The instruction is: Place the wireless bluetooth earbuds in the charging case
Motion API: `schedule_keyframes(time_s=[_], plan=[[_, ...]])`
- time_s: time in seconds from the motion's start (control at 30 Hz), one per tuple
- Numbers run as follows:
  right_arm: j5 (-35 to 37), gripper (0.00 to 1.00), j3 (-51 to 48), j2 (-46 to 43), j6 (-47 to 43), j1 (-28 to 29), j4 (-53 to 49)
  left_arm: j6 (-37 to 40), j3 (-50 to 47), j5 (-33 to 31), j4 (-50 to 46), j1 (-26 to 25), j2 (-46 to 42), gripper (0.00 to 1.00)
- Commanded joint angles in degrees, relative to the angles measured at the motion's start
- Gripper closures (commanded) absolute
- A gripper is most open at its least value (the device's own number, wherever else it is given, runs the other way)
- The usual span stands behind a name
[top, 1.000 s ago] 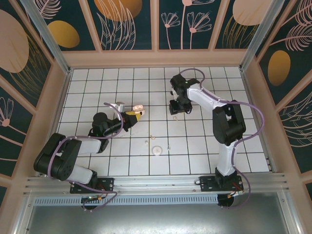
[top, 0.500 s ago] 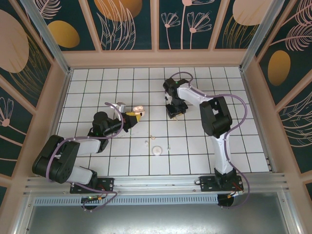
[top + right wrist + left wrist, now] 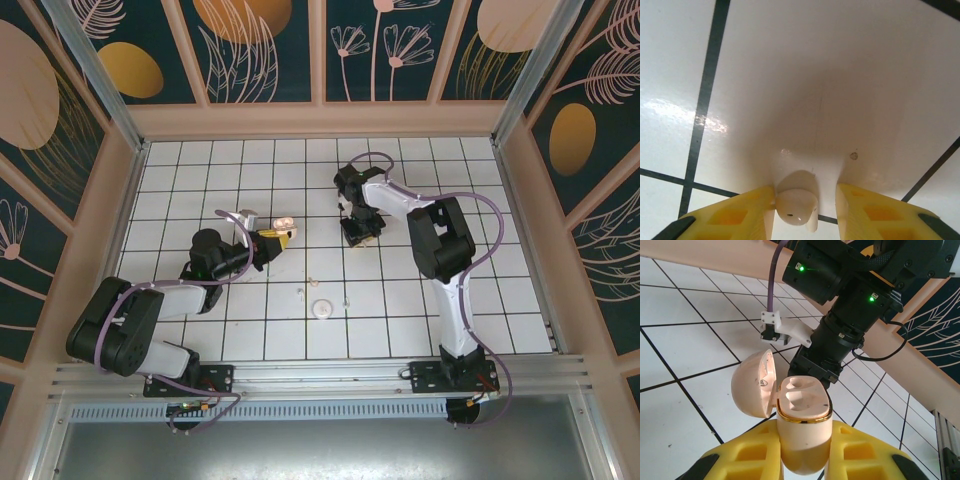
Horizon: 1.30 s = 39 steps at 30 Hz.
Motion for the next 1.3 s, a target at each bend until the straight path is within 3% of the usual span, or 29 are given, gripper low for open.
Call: schedule_keyframes(time_s=[0.0,0.27,0.4,0.7,0.93,1.27], plan=[[-0.1,0.65,-2.2,0.3,0.1,0.2,0.3,0.7,1.5,1.1,0.9,0.4,-0.2,0.83],[-1.8,0.73,-6.5,-3.7,2.3,1.0,4.5,2.4,1.5,1.7,0.2,0.4,-0.5,0.84],[-3.0,0.73,-10.4,-8.2,5.0,0.9,9.8,2.3,0.3,1.4,5.0,0.4,-1.2,0.84],[-4.0,0.73,-22.8,-26.3,18.8,2.6,31.7,9.8,0.6,1.8,12.4,-1.5,0.7,0.86],[4.7,0.73,-27.0,-40.0,22.3,8.2,43.7,14.1,2.9,-2.0,13.4,-5.9,1.2,0.86],[-9.5,0.71,-42.2,-54.8,23.9,10.0,68.7,18.2,4.0,-4.8,13.7,-8.6,-0.2,0.87]])
